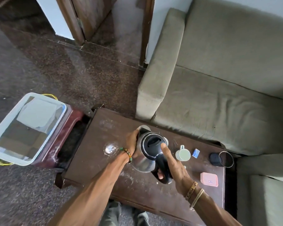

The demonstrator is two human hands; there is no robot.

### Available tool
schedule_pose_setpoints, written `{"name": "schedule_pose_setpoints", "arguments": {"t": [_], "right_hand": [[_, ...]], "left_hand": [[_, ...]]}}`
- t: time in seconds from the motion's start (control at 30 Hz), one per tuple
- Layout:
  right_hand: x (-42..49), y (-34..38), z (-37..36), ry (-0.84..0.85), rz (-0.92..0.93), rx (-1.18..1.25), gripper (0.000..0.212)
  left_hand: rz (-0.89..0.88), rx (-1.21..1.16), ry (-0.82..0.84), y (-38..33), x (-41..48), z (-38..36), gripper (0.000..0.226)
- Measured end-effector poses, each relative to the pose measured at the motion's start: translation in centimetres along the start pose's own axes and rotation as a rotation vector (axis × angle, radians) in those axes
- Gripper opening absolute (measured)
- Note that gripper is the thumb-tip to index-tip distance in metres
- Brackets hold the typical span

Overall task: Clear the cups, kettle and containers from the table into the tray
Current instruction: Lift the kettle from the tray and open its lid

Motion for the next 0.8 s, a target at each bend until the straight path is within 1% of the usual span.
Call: {"name": "schedule_pose_setpoints", "arguments": {"t": [0.07, 0.17, 0.27, 0.37, 0.43, 0.5, 0.6, 0.63, 0.77, 0.8], "right_hand": [[0.6, -0.1, 0.1, 0.068, -0.094, 0.007, 0.114], [1.0, -0.3, -0.2, 0.115, -0.178, 0.061, 0.112], [1.1, -0.7, -0.4, 0.103, -0.177, 0.033, 0.115], [1.1, -1.3, -0.7, 0.083, -0.189, 0.043, 0.117], [1.2, -1.8, -0.7, 0.049, -0.211, 0.044, 0.11], [1.4, -2.3, -0.8, 0.013, -0.22, 0.047, 0.102], [1.4, -2.5, -0.9, -0.027, -0.215, 0.047, 0.088], [1.4, -2.5, -0.9, -0.033, -0.209, 0.052, 0.084], [1.5, -2.7, -0.9, 0.05, -0.182, 0.096, 0.087], [1.6, -2.8, -0.9, 0.072, -0.168, 0.129, 0.087]], "left_hand": [[-0.012, 0.018, 0.029, 0.6, -0.1, -0.1, 0.031], [0.001, 0.032, 0.022, 1.7, -0.5, -0.1, 0.032], [0.032, 0.068, -0.037, 2.7, -0.5, -0.2, 0.04], [-0.019, 0.099, -0.021, 3.0, -0.6, -0.5, 0.057], [-0.032, 0.097, -0.008, 3.0, -0.7, -0.6, 0.07], [-0.057, 0.145, 0.02, 2.9, -0.8, -0.6, 0.075], [-0.065, 0.189, 0.062, 3.1, -0.5, -0.6, 0.073], [-0.06, 0.202, 0.068, 3.3, -0.3, -0.6, 0.069], [-0.002, 0.257, 0.122, 4.2, 1.2, -0.4, 0.058], [0.022, 0.244, 0.14, 4.4, 1.7, -0.4, 0.051]]}}
Point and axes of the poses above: each hand's wrist, its own x-axis towards the middle knuckle, its own z-axis out of the back of the hand, y = z × x, the point moved 1 cm from there along x, towards the middle knuckle, and after that the axes turned 2 degrees about -z, right-handed, at the moved point
